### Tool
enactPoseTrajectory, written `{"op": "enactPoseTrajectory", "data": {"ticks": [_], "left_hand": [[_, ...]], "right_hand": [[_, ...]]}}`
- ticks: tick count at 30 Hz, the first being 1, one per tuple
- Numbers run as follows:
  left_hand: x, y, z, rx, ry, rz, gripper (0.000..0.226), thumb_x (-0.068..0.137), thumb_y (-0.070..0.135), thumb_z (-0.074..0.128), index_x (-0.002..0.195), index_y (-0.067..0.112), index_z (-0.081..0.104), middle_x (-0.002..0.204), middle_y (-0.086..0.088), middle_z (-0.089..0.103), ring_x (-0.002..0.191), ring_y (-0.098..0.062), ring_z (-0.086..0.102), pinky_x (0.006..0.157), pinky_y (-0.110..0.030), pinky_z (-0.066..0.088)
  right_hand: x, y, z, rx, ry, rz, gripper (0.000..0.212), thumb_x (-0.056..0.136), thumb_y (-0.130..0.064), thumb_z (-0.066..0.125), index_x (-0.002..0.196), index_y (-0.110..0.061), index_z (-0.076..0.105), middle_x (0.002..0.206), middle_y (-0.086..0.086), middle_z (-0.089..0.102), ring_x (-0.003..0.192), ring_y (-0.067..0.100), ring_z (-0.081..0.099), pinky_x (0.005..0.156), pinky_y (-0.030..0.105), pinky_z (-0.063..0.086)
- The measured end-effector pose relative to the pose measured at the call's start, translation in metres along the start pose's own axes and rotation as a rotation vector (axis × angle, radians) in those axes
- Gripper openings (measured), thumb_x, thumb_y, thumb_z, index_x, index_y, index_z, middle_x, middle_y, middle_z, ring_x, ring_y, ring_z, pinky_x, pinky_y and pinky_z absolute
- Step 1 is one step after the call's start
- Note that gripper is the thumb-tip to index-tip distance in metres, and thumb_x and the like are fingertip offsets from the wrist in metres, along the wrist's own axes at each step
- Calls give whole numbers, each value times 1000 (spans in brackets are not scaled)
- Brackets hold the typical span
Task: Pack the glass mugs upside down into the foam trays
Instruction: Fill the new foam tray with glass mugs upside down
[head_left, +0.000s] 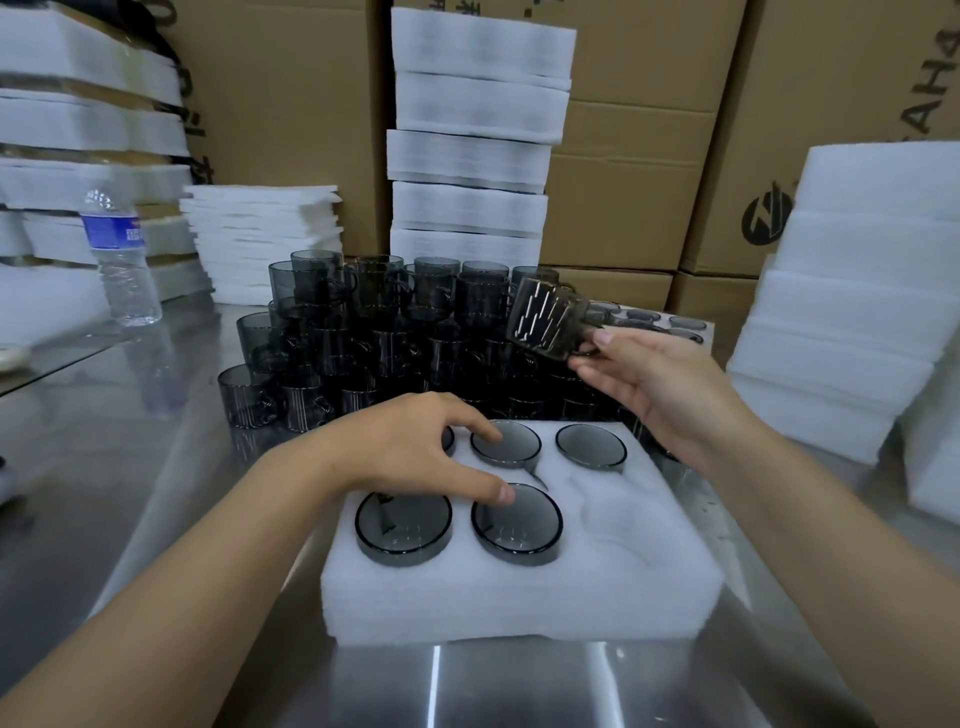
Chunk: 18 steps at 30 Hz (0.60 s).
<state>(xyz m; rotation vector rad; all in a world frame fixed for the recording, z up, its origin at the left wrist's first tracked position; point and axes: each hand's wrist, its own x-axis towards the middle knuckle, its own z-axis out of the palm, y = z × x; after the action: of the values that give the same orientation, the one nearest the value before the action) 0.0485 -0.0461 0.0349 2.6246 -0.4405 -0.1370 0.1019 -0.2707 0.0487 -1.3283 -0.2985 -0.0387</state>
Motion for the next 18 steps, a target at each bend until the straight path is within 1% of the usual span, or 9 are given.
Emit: {"op": "enactPoseTrajectory", "data": {"ticks": [2, 4, 7, 9, 11, 12, 14, 16, 18], "left_hand": [[1, 0, 0, -8, -2, 5, 80, 44, 86, 54, 115, 50, 56, 134, 28, 43, 123, 1, 42, 103, -26, 36], [1, 0, 0, -52, 11, 16, 73, 47, 90, 48, 108, 51, 59, 127, 29, 49, 117, 4, 45, 98, -22, 37], [1, 3, 3, -217, 136, 37, 60, 60, 94, 32, 93, 53, 61, 97, 37, 59, 98, 15, 53, 83, -12, 37], [3, 3, 7, -297, 248, 44, 60, 64, 88, 27, 93, 49, 62, 96, 37, 59, 99, 17, 52, 81, -10, 34], [6, 4, 8, -376, 352, 39, 49, 68, 82, 33, 94, 50, 59, 99, 30, 64, 99, 15, 56, 83, -12, 37], [8, 6, 8, -463, 389, 32, 42, 72, 77, 38, 97, 49, 58, 100, 23, 68, 96, 12, 59, 84, -15, 41], [10, 8, 4, -770, 411, -18, 32, 86, 61, 47, 107, 39, 57, 100, 6, 74, 91, -4, 69, 78, -24, 53], [9, 11, -1, -1056, 376, -41, 36, 91, 51, 50, 116, 25, 55, 96, -5, 75, 87, -21, 72, 65, -29, 58], [7, 13, -2, -1146, 309, -25, 49, 83, 56, 53, 118, 21, 54, 97, -8, 74, 88, -26, 72, 62, -27, 57]], "right_hand": [[-6, 7, 3, 5, -17, 4, 8, 91, -7, 58, 91, -5, 66, 81, 4, 75, 78, 15, 72, 67, 17, 55], [-11, 13, 3, -28, -25, 1, 7, 91, -9, 59, 92, -8, 66, 84, 0, 75, 83, 17, 72, 68, 17, 54], [-15, 17, 1, -53, -16, 3, 8, 92, -10, 58, 92, -11, 66, 84, -4, 75, 86, 19, 72, 68, 17, 54], [-16, 18, 0, -59, -9, 4, 9, 92, -11, 58, 93, -11, 67, 86, 1, 75, 88, 20, 72, 68, 17, 54], [-17, 19, 0, -68, -11, -2, 10, 93, -12, 58, 96, -10, 67, 92, 5, 74, 89, 20, 71, 70, 18, 54], [-18, 18, 0, -73, -16, -8, 11, 93, -13, 58, 98, -9, 67, 93, 5, 74, 89, 19, 71, 71, 18, 54], [-18, 17, 1, -72, -26, -22, 15, 92, -14, 59, 103, -8, 67, 94, 4, 74, 90, 19, 71, 72, 18, 54], [-20, 16, 1, -62, -37, -38, 16, 92, -14, 59, 104, -8, 67, 94, 3, 75, 91, 19, 71, 72, 18, 55], [-21, 15, 3, -42, -58, -60, 14, 92, -14, 59, 101, -11, 69, 93, 2, 75, 91, 18, 71, 72, 18, 54]]}}
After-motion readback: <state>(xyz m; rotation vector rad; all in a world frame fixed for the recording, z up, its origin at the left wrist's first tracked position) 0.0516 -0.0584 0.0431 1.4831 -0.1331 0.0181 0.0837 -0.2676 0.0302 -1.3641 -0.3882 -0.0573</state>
